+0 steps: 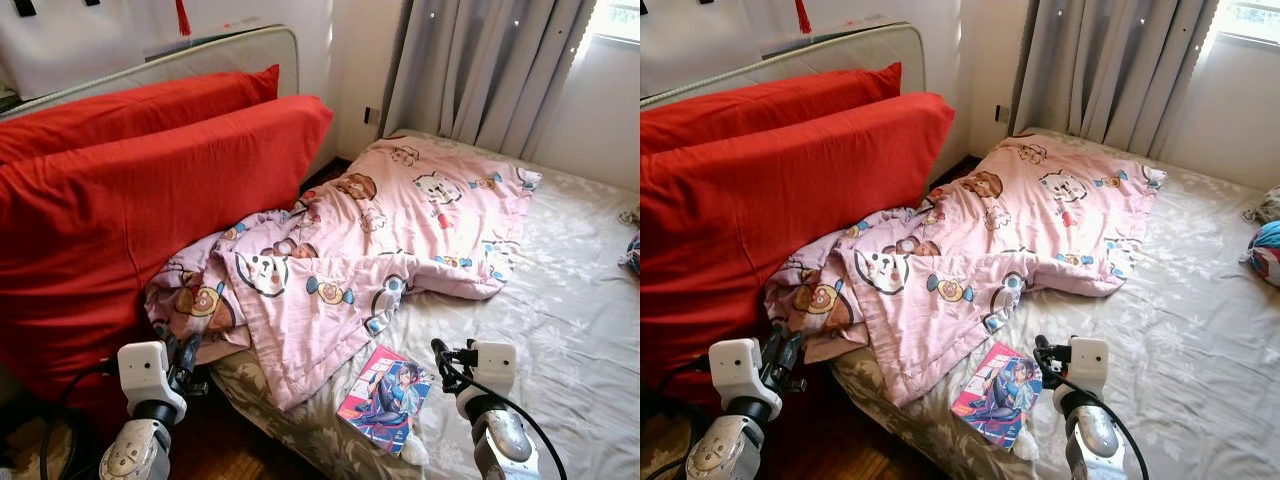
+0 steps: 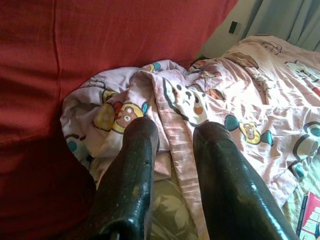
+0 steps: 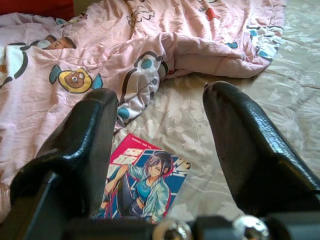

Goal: Clean up the room

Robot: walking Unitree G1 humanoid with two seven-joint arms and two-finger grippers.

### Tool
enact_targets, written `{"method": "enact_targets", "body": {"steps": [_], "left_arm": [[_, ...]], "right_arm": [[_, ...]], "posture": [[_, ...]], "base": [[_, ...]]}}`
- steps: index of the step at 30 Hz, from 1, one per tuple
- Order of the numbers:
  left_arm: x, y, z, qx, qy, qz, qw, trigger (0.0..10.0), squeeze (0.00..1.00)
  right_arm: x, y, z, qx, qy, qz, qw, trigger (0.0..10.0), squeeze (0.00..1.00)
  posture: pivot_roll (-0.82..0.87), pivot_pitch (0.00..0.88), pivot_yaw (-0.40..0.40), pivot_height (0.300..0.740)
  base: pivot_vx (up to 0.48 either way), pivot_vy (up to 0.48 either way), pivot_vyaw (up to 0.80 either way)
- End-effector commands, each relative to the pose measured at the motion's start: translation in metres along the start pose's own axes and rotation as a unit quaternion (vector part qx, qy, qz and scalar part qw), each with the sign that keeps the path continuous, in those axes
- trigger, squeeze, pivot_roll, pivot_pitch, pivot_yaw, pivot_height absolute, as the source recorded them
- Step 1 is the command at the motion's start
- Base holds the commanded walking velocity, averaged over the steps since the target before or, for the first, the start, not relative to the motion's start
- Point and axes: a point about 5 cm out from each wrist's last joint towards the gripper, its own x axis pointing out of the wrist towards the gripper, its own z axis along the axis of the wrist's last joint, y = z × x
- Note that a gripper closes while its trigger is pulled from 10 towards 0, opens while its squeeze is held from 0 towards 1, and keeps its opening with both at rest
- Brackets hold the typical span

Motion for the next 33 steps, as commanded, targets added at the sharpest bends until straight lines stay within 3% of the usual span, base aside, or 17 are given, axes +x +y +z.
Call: {"method": "enact_targets", "body": {"steps": [1, 8, 11, 14, 33], "left_arm": [[0.0006, -0.001, -0.0005, -0.003, 0.002, -0.001, 1.0, 10.0, 0.0], [0.0006, -0.0016, -0.0014, -0.006, 0.005, -0.002, 1.0, 10.0, 0.0], [-0.0001, -0.002, -0.0021, -0.006, 0.006, -0.004, 1.0, 10.0, 0.0], [-0.0003, -0.0021, -0.0022, -0.006, 0.007, -0.004, 1.0, 10.0, 0.0], [0.0015, -0.0041, -0.0047, -0.004, 0.018, -0.021, 1.0, 10.0, 0.0]], "right_arm": [[0.0003, -0.0001, 0.0, -0.004, 0.002, 0.0, 1.0, 10.0, 0.0], [0.0007, 0.0009, -0.0031, -0.007, 0.018, 0.003, 1.0, 10.0, 0.0], [0.0008, 0.0029, -0.0045, -0.011, 0.023, 0.011, 1.0, 10.0, 0.0], [-0.0002, 0.0041, -0.0021, -0.002, 0.004, 0.014, 1.0, 10.0, 0.0], [0.001, 0.0082, -0.0054, -0.005, 0.018, 0.019, 1.0, 10.0, 0.0]], "posture": [[0.07, 0.0, -0.056, 0.675], [0.07, 0.0, -0.055, 0.675], [0.07, 0.0, -0.054, 0.655], [0.07, 0.0, -0.051, 0.655], [0.06, 0.0, -0.035, 0.655]], "base": [[0.0, 0.0, 0.0], [0.0, 0.0, 0.0], [0.0, 0.0, 0.0], [0.0, 0.0, 0.0], [0.0, 0.0, 0.0]]}}
